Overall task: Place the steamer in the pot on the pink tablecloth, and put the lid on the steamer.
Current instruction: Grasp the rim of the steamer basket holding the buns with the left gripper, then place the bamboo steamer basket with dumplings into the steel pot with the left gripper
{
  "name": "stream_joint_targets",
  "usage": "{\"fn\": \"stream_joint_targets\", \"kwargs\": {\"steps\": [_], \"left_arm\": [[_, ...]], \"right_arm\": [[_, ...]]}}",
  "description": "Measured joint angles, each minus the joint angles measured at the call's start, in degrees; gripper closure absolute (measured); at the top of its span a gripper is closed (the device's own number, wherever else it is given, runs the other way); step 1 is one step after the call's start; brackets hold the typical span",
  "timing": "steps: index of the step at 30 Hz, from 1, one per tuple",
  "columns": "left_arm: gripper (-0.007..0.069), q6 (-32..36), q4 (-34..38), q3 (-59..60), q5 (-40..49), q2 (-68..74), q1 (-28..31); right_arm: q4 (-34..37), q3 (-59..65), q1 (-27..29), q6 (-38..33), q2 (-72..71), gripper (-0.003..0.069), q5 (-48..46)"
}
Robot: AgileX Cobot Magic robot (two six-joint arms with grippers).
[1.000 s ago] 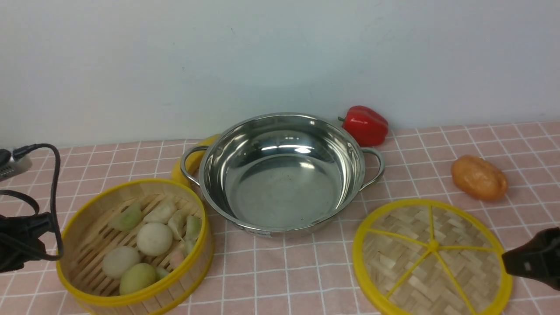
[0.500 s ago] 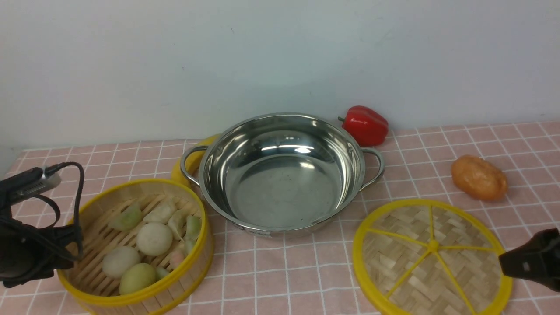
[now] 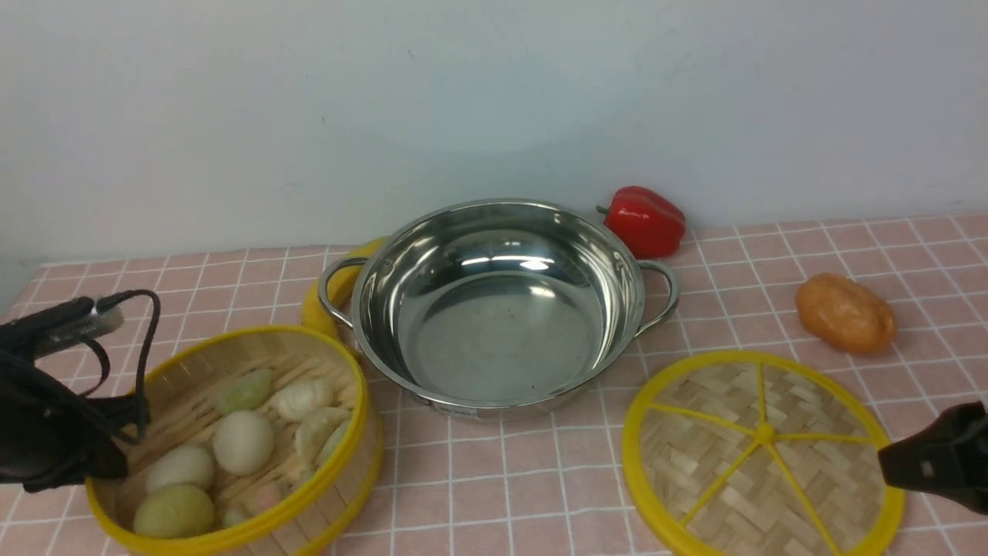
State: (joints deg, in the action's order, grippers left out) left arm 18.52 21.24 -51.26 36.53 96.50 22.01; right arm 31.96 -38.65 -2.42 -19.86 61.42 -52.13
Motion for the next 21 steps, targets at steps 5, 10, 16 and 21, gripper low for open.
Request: {"fn": "stream_joint_targets", "kwargs": {"steps": [5,10,16,21], "left_arm": [[0.0585,-2.43,-4.76,-13.94,11.79,-1.12,2.08],[0.0585,-6.57,-9.65,-27.72,19.56,-2.84,2.28],[0.0585,-7.81,-9.73,-37.36,21.19,-2.65,-7.99],[0.0585,-11.64,-9.62,-42.89,20.06,4.38,-24.56]], "right_arm": [[0.0,0.0,0.0,0.0,0.0,0.0418,-0.82],[0.0,0.0,0.0,0.0,0.0,0.0418,-1.02],[0.0,0.0,0.0,0.0,0.0,0.0418,-1.21],[0.0,0.0,0.0,0.0,0.0,0.0418,-1.21]]}}
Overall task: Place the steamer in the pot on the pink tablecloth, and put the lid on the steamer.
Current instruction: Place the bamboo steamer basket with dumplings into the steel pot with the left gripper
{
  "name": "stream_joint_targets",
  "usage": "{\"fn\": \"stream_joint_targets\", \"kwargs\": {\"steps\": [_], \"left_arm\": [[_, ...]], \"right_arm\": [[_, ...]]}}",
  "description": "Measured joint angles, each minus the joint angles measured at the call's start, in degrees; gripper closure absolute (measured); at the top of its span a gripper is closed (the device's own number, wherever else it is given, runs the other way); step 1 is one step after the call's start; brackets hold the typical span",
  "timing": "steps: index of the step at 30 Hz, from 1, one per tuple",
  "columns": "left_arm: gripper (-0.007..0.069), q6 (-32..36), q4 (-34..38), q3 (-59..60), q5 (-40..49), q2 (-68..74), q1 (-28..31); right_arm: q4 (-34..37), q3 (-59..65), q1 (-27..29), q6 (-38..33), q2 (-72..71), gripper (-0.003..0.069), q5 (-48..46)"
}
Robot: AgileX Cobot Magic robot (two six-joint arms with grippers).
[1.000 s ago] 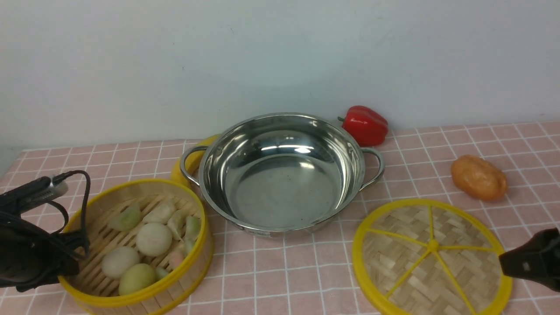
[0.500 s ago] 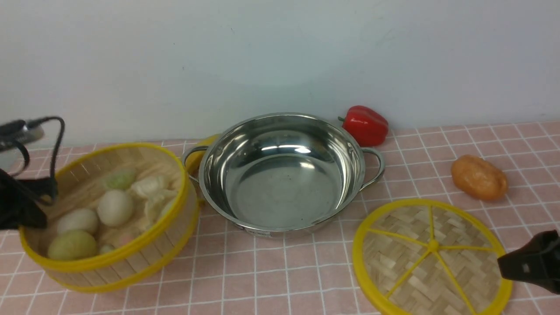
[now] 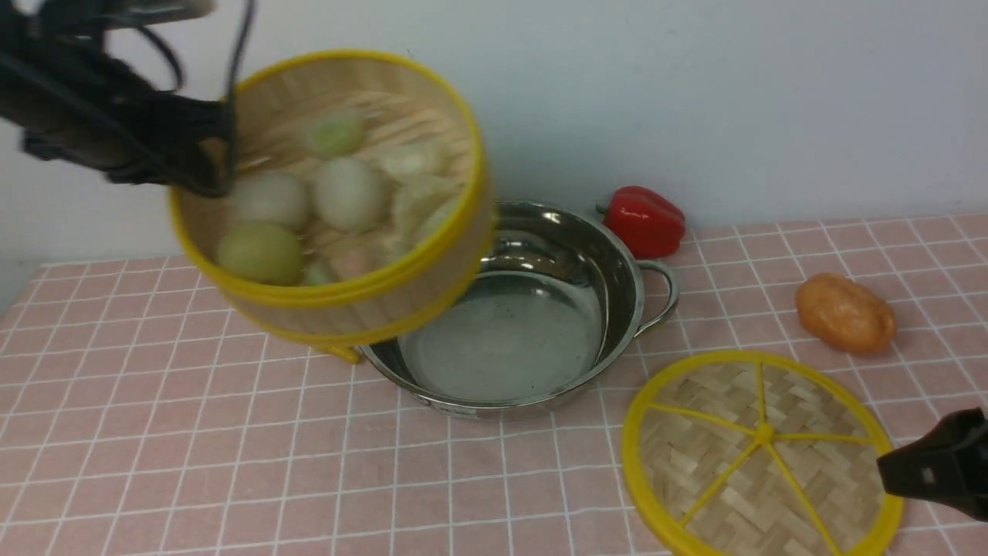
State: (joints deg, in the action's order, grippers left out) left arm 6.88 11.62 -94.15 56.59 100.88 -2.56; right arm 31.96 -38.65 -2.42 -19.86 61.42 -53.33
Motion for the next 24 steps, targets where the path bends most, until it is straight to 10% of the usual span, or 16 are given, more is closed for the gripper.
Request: {"fn": "stream_joint_targets", "kwargs": {"steps": [7,24], "left_arm": [[0.0585,-6.43,-8.74,-9.17,-0.98,14.36,-9.61],[0.0585,-7.78,-8.21,-16.95,-3.08,28.54,-9.94]], "right_arm": [[0.0,0.0,0.0,0.0,0.0,0.0418,-0.12],[0.05,0.0,0.0,0.0,0.0,0.0418,-0.84]]}}
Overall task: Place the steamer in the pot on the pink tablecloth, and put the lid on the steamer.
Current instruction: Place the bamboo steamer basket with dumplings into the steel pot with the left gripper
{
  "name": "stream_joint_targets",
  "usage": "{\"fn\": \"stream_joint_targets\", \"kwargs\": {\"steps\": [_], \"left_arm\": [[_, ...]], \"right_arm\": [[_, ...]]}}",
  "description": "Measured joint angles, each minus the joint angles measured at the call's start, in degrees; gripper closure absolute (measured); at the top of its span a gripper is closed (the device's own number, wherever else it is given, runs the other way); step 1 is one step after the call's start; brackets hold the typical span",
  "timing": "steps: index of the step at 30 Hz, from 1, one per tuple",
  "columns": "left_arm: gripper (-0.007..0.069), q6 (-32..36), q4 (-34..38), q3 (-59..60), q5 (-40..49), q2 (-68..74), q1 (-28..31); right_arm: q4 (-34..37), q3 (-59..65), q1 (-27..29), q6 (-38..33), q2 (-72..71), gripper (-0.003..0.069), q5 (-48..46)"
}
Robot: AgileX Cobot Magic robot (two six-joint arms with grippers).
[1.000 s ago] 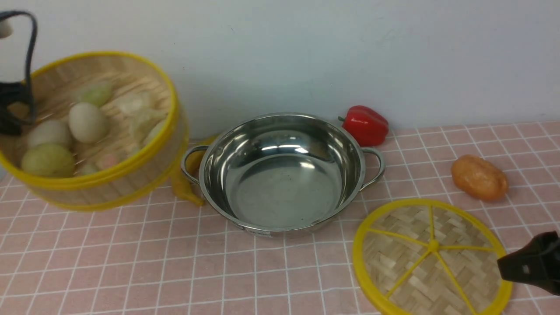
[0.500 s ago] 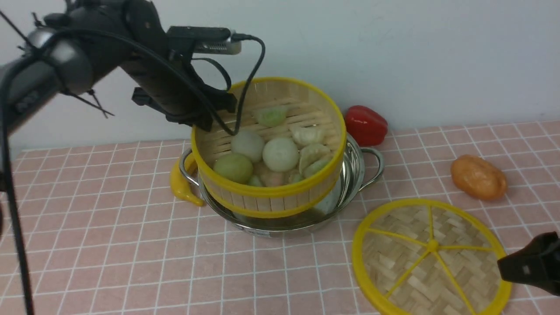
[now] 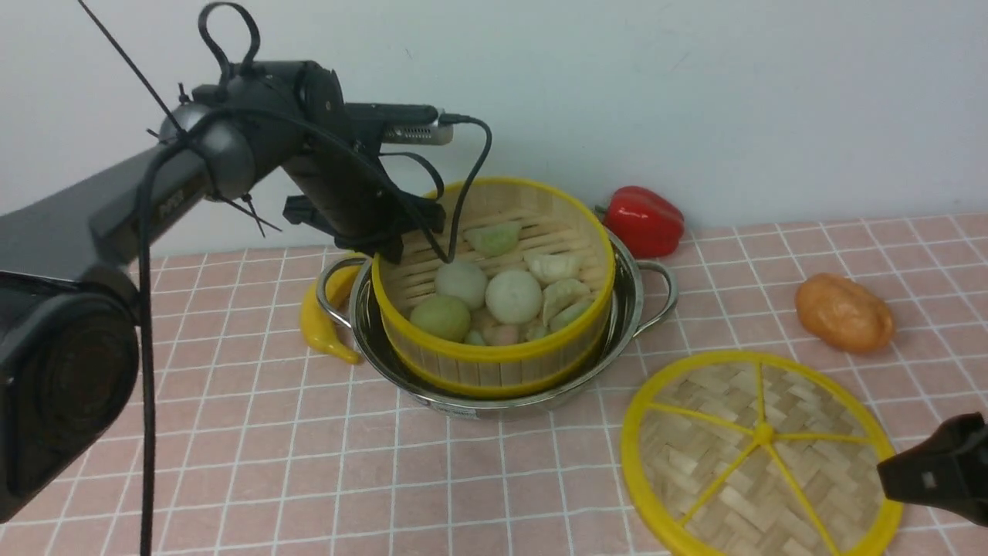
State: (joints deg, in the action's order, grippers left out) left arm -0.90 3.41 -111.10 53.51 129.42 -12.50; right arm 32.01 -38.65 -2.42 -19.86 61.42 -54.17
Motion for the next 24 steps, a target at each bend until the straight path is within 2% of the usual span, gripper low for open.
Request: {"fn": "stream_joint_targets", "kwargs": {"steps": [11,15,24], "left_arm": [[0.0584,0.9,0.4,0.0,-1.47,2.73,0.0],[0.0559,0.9,0.66,0.0,-1.47,2.73,0.0],[0.028,0.9,1.35,-0.37,0.03,0.97,-0.04]], "right_arm": [[0.11,0.0,0.0,0.0,0.0,0.0418,-0.36],[0.12,0.0,0.0,0.0,0.0,0.0418,-0.76],[0.42,-0.06,0.0,0.0,0.0,0.0418,-2.63]]}}
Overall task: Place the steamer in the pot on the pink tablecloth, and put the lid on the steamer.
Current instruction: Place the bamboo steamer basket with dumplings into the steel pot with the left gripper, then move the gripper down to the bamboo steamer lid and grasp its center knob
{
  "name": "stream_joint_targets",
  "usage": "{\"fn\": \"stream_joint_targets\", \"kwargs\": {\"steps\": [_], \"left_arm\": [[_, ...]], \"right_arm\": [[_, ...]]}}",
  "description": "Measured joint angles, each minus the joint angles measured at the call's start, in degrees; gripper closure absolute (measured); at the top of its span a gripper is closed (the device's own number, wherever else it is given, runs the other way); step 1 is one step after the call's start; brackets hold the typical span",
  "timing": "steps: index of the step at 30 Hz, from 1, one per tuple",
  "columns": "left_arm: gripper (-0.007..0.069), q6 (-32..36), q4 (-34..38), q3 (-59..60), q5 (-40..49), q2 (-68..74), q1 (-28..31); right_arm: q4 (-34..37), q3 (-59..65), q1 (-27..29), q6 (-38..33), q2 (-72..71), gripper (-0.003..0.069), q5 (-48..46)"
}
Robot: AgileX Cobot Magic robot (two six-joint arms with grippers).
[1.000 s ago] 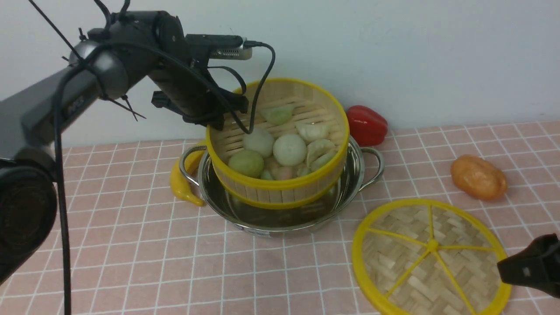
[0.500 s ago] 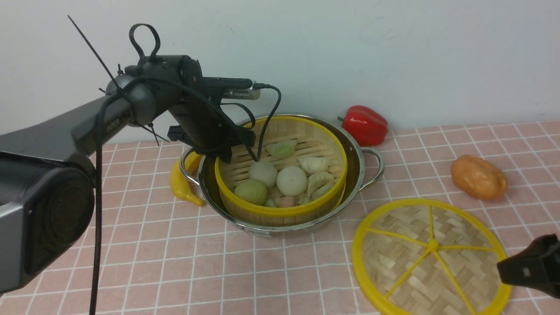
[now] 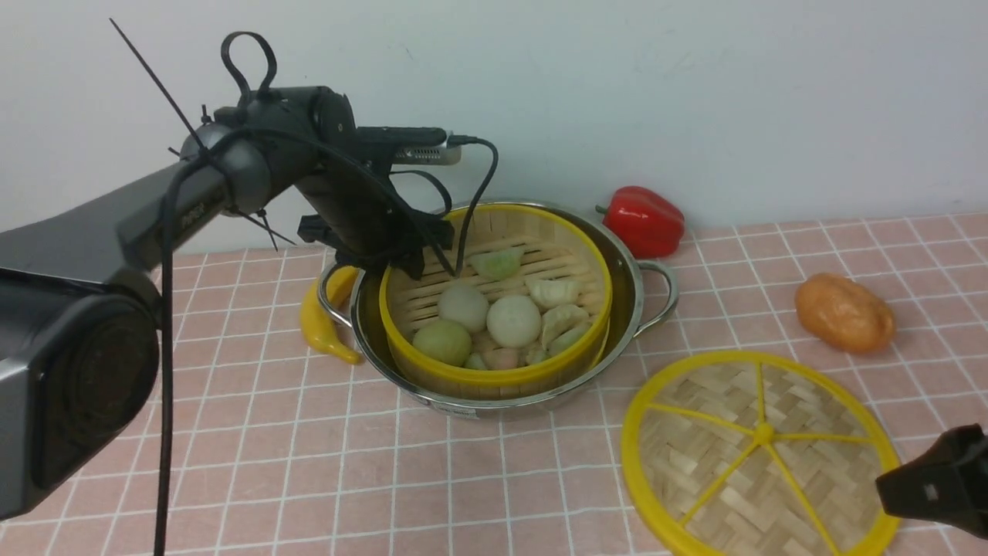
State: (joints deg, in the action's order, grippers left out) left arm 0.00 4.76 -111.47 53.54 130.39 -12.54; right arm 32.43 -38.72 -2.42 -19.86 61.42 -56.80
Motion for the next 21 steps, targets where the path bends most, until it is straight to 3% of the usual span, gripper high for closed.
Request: {"fn": "stream_joint_targets", "kwargs": {"steps": [5,11,16,19,21], "left_arm": [[0.0192,0.0,-4.31,-0.05,4.5,-6.61,0.0],[0.0219,0.0,-10.28,-0.12,12.56,-16.28,0.0],[0.0376,1.61,-11.65,0.07,15.75,-25.08,0.0],[0.0567,3.83,-10.46,2.77,15.81,-34.53,0.0],[0.0604,4.4,-10.0,4.02,15.81,-37.33,0.0]], "right_arm": [[2.47,-1.44,0.0,-0.46,0.26,0.0418,-0.39],[13.3,-7.99,-1.67,-5.52,2.57,0.0418,-0.39],[15.21,-14.97,-11.75,-4.66,6.28,0.0421,-0.4],[2.71,-19.29,-22.31,4.46,11.19,0.0454,-0.66],[-2.84,-19.99,-24.35,8.46,12.5,0.0463,-0.84]]}}
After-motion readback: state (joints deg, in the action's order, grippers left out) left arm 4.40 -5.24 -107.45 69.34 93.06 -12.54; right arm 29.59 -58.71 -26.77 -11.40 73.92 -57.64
